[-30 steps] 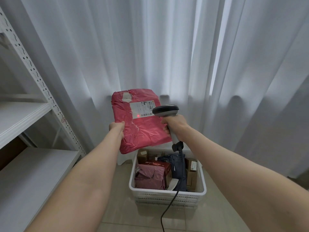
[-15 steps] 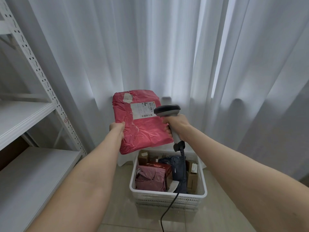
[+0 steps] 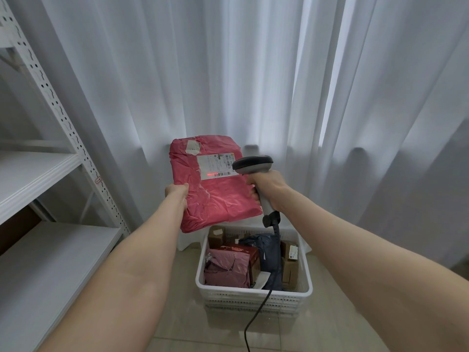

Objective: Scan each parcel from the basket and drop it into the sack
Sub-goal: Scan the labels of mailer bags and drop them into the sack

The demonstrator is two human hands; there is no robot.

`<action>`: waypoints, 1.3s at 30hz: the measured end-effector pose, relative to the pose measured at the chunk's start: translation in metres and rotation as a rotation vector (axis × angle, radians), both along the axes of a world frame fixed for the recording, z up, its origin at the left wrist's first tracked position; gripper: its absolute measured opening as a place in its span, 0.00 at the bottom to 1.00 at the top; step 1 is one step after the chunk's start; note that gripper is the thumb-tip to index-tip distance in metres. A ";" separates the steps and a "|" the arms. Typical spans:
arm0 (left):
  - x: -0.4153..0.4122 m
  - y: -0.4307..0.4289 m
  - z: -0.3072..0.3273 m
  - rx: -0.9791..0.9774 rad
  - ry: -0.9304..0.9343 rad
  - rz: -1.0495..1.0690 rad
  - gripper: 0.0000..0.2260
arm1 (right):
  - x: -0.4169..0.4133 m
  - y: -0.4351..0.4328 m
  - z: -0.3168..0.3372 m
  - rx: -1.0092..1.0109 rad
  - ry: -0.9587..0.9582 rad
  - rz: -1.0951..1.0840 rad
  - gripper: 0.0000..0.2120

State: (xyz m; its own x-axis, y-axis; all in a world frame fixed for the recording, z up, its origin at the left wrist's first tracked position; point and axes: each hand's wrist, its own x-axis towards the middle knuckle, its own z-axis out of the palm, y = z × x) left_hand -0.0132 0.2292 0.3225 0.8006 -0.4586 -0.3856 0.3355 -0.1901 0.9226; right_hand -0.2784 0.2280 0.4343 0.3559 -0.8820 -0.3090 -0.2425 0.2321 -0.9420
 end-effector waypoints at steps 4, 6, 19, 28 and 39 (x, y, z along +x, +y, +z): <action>0.001 0.000 -0.002 0.001 0.008 0.009 0.14 | -0.002 0.000 0.004 -0.001 0.022 0.018 0.01; 0.002 0.000 -0.003 -0.001 0.013 0.013 0.13 | -0.002 0.001 0.005 0.002 0.028 0.023 0.01; 0.010 0.005 -0.007 0.020 0.035 -0.012 0.18 | 0.007 0.008 0.002 0.039 0.022 0.011 0.02; 0.009 0.023 0.000 0.013 0.033 -0.025 0.15 | 0.017 0.016 -0.006 0.056 0.006 -0.002 0.02; -0.017 0.123 0.018 0.077 -0.023 -0.071 0.19 | 0.002 0.063 -0.037 0.177 -0.165 -0.020 0.04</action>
State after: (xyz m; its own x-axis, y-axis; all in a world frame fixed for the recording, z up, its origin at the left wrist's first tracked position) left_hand -0.0300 0.3526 0.3407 0.7764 -0.4841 -0.4036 0.2974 -0.2831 0.9118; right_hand -0.2760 0.2914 0.3975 0.3970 -0.8267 -0.3987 -0.0824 0.4006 -0.9126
